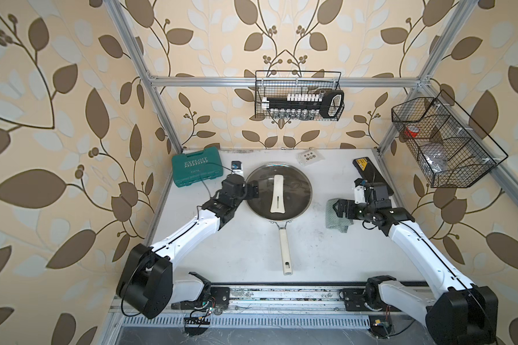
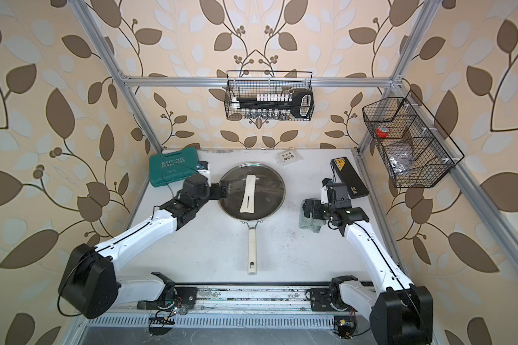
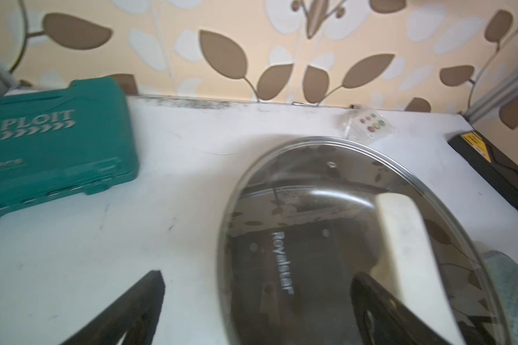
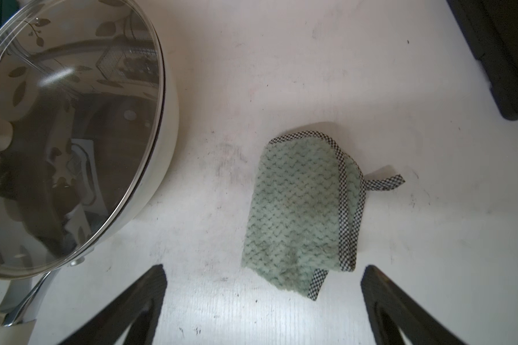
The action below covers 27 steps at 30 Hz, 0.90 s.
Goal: Wipe the pot lid with a cloth
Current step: Reset both arms
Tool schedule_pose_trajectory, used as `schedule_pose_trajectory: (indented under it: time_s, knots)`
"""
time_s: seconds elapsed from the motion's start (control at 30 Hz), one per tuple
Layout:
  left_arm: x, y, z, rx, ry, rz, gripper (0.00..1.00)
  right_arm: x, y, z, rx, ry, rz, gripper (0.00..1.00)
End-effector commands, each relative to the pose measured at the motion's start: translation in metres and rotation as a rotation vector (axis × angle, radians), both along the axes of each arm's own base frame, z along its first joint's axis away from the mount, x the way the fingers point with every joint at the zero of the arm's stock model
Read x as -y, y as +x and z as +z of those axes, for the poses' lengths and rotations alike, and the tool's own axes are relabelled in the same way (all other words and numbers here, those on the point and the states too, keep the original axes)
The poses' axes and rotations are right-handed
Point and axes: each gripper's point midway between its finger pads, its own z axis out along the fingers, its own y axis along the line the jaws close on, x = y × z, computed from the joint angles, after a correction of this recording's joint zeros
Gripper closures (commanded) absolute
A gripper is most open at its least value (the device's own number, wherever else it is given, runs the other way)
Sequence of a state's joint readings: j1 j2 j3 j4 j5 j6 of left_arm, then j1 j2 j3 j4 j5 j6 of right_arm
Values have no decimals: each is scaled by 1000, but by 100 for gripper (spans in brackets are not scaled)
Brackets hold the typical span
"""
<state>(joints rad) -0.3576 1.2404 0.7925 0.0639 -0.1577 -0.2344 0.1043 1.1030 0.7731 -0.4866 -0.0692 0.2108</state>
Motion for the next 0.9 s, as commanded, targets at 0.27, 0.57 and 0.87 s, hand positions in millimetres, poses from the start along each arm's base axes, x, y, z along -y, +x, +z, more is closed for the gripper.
schedule_pose_trajectory:
  time_s: [0.27,0.57,0.87]
  knots:
    - [-69,-12,-21,112,44,87,1,21,66,-12,237,-229,27,1]
    - [-119,-16,-62,79,87,264,1,24,84,-31,392,-260,18,1]
    - [-123,-13,-62,80,119,253,1,40,80,-39,540,-256,-51,1]
